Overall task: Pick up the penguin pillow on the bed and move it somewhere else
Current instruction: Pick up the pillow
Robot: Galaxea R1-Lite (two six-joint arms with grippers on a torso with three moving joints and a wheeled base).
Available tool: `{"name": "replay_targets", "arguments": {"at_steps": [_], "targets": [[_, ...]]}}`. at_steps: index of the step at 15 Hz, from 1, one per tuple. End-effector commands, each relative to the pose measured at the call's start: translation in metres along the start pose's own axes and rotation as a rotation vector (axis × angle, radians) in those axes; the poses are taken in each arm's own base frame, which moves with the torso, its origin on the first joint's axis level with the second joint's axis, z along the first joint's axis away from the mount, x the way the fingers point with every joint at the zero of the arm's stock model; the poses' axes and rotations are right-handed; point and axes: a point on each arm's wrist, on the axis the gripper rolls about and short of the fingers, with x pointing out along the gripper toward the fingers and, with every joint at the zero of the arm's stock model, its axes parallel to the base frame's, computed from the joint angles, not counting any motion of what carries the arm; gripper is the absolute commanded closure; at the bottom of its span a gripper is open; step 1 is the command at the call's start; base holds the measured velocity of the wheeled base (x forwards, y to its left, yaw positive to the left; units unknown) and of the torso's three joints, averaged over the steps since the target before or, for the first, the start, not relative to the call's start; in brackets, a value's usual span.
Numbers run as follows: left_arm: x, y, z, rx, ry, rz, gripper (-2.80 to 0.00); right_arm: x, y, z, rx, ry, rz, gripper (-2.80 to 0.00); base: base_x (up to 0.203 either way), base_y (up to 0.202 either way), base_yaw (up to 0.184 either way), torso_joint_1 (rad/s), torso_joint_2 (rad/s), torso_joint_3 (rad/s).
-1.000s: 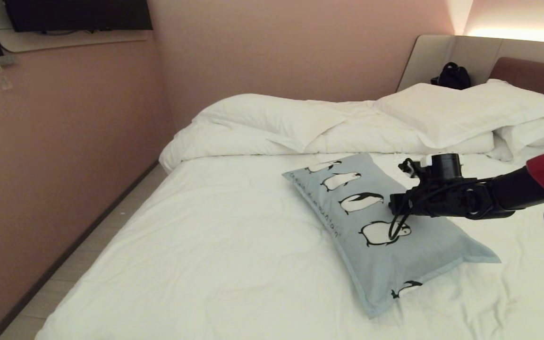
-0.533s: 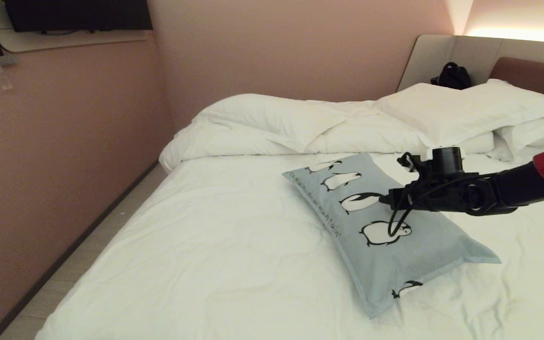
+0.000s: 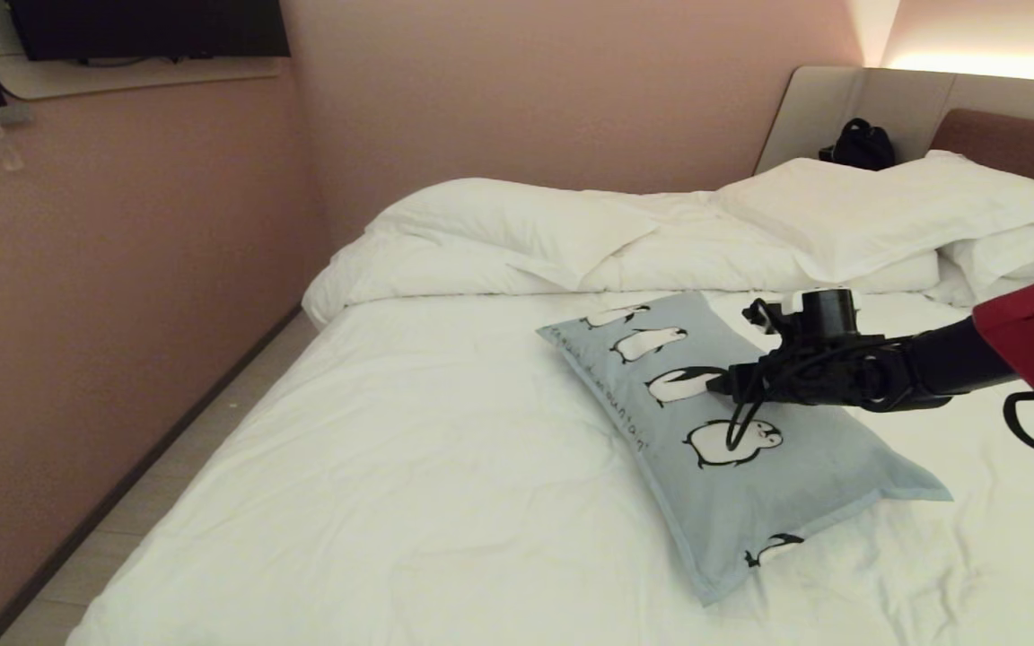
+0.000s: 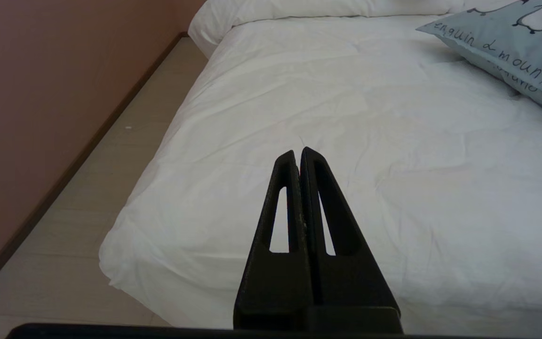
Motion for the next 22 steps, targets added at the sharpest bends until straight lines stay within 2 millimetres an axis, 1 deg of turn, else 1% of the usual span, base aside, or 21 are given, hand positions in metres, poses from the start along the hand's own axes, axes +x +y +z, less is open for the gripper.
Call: {"name": "replay_targets", "arguments": {"at_steps": [1, 3, 5, 9, 13, 14, 21, 22], "targets": [[0.000, 0.000, 0.000, 0.000, -0.001, 0.000, 0.00, 0.022, 0.000, -0.019, 0.001, 0.056, 0.003, -2.80, 0.000, 0.000, 0.000, 0.000, 0.00, 0.000], [0.000, 0.000, 0.000, 0.000, -0.001, 0.000, 0.00, 0.037, 0.000, -0.033, 0.001, 0.094, 0.010, -2.80, 0.000, 0.000, 0.000, 0.000, 0.00, 0.000], [0.000, 0.000, 0.000, 0.000, -0.001, 0.000, 0.00, 0.050, -0.001, -0.042, 0.001, 0.116, 0.011, -2.80, 0.000, 0.000, 0.000, 0.000, 0.00, 0.000], [0.000, 0.000, 0.000, 0.000, -0.001, 0.000, 0.00, 0.065, -0.001, -0.050, 0.001, 0.133, 0.010, -2.80, 0.000, 0.000, 0.000, 0.000, 0.00, 0.000], [0.000, 0.000, 0.000, 0.000, -0.001, 0.000, 0.00, 0.073, -0.001, -0.061, 0.005, 0.161, 0.011, -2.80, 0.000, 0.000, 0.000, 0.000, 0.00, 0.000], [0.000, 0.000, 0.000, 0.000, -0.001, 0.000, 0.00, 0.074, -0.001, -0.062, 0.005, 0.163, 0.011, 0.00, 0.000, 0.000, 0.000, 0.000, 0.00, 0.000], [0.000, 0.000, 0.000, 0.000, -0.001, 0.000, 0.00, 0.074, -0.001, -0.063, 0.016, 0.162, 0.010, 0.00, 0.000, 0.000, 0.000, 0.000, 0.00, 0.000], [0.000, 0.000, 0.000, 0.000, -0.001, 0.000, 0.00, 0.071, -0.001, -0.058, 0.020, 0.153, 0.010, 0.00, 0.000, 0.000, 0.000, 0.000, 0.00, 0.000]]}}
